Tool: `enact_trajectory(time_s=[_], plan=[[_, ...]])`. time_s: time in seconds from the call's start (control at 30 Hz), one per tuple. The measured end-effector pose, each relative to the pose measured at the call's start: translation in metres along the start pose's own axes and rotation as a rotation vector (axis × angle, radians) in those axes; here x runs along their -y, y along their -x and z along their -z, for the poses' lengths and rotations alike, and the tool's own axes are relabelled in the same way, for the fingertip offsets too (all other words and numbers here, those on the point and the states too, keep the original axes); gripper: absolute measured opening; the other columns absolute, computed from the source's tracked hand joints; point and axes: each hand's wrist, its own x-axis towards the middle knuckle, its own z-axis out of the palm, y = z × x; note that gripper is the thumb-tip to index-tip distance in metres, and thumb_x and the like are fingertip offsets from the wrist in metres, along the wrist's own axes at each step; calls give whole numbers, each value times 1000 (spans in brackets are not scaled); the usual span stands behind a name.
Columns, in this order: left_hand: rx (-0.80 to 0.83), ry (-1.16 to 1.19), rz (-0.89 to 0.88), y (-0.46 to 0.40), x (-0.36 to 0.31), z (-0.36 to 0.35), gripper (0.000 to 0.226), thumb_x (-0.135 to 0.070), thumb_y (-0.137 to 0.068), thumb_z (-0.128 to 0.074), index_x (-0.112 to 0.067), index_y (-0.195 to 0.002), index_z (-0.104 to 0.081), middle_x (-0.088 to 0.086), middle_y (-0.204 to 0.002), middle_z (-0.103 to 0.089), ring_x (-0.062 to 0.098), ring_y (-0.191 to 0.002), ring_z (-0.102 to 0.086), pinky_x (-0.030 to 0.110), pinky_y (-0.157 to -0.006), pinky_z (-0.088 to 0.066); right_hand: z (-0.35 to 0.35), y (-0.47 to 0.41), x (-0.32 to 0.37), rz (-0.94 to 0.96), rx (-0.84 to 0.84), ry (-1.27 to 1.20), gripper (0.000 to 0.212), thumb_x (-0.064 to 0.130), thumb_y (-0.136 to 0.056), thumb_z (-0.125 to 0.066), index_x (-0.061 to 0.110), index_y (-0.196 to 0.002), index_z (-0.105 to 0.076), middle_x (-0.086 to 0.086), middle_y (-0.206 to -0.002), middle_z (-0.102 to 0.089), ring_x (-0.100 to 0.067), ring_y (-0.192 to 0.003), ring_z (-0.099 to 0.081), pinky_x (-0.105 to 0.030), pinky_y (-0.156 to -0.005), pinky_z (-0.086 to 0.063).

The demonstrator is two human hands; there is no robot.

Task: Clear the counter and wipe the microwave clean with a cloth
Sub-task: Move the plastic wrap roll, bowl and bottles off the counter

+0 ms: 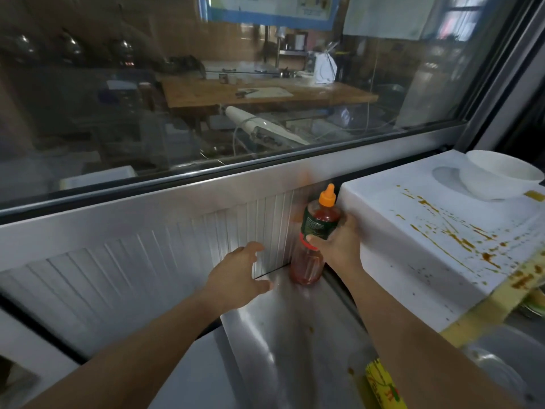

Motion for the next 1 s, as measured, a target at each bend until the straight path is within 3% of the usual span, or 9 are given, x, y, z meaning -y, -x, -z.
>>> enact_trajectory(time_s=[0.07, 0.13, 0.23, 0.37, 0.53, 0.67, 0.8, 1.0], plan=[[2, 16, -21, 10, -5, 1, 72, -43, -75, -72, -29, -135, -35, -5, -127, -51, 13, -111, -51, 33, -95, -46, 11, 18, 1, 19, 24, 55, 77, 19, -59, -86, 10, -123, -44, -8, -121, -54, -27, -112, -54, -42, -95, -46], [16, 23, -51, 22, -11, 1, 72, -41, -76, -72, -27, -136, -35, -1, -127, -51, 16, -111, -51, 35, -95, -46, 24, 41, 1, -3, 54, 118, 88, 23, -64, -84, 9, -136, -36, -11, -135, -45, -27, -124, -44, -35, -103, -38], [40, 60, -87, 45, -16, 2, 74, -38, -76, -74, -22, -138, -36, 1, -129, -50, 16, -112, -51, 32, -94, -45, 44, 82, 4, -45, 61, 189, 98, 30, -68, -82, 10, -145, -24, -10, -147, -32, -25, -134, -33, -37, -109, -32], [74, 63, -154, 84, -23, 1, 71, -36, -75, -75, -23, -135, -38, 0, -124, -52, 16, -109, -50, 32, -94, -45, 73, 142, 7, -47, 57, 244, 96, 29, -69, -81, 11, -144, -24, -11, -145, -33, -23, -132, -33, -28, -103, -30], [139, 52, -254, 136, -33, -12, 69, -34, -75, -74, -21, -133, -39, 2, -124, -52, 19, -111, -52, 33, -94, -45, 110, 226, -1, -120, -8, 297, 94, 30, -69, -81, 11, -144, -27, -11, -144, -35, -24, -132, -35, -29, -104, -31], [214, 77, -300, 169, -43, -30, 73, -35, -73, -76, -22, -134, -38, 2, -132, -51, 15, -120, -49, 35, -98, -43, 140, 289, -17, -160, -103, 322, 80, 27, -66, -83, 14, -133, -42, -9, -134, -47, -26, -123, -45, -28, -93, -36], [285, 22, -350, 193, -62, -50, 74, -36, -75, -75, -21, -136, -36, 4, -131, -51, 19, -119, -50, 36, -97, -44, 171, 341, -38, -272, -152, 361, 86, 31, -66, -84, 14, -137, -37, -8, -139, -43, -23, -127, -41, -29, -99, -35], [355, 50, -421, 218, -100, -98, 71, -29, -73, -78, -19, -132, -40, 6, -127, -54, 17, -115, -53, 27, -92, -43, 216, 397, -78, -457, -211, 381, 99, 27, -63, -86, 13, -143, -29, -10, -144, -37, -26, -130, -38, -35, -104, -37]])
